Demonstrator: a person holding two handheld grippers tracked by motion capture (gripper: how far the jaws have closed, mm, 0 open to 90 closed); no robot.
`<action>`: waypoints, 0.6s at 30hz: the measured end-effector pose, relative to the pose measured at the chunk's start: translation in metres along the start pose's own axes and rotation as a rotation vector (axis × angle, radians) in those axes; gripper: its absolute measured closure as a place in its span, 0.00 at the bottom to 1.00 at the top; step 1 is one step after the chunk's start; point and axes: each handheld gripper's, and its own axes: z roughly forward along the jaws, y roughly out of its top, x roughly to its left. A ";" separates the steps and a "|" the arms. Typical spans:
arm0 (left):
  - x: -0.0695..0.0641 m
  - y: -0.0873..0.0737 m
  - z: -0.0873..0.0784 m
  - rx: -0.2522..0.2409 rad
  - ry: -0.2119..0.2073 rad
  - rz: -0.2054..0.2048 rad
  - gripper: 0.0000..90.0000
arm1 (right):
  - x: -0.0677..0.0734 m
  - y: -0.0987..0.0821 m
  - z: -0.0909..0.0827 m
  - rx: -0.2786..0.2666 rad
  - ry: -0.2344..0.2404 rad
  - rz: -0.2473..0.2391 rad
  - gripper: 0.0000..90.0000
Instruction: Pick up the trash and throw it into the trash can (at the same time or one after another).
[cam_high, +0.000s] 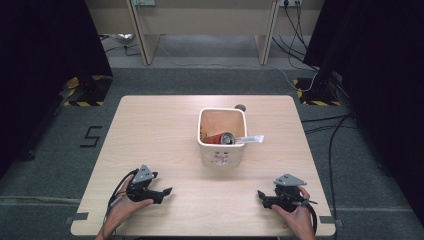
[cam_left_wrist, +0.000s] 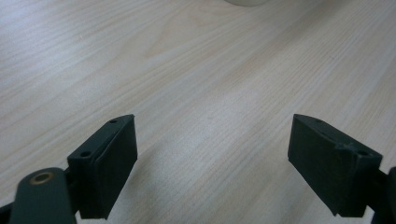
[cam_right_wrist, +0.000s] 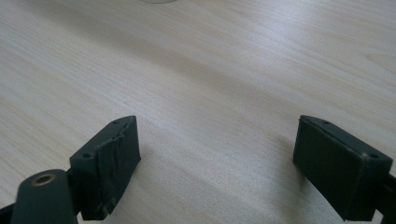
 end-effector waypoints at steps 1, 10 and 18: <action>0.000 -0.001 0.000 0.008 0.004 0.007 0.17 | 0.000 0.000 0.000 0.000 0.000 0.000 0.17; -0.004 -0.006 0.002 0.030 0.022 0.011 0.18 | 0.000 0.000 0.000 0.000 0.000 0.000 0.17; -0.006 -0.006 0.003 0.043 0.037 0.000 0.15 | 0.000 0.000 0.000 0.001 0.000 0.001 0.17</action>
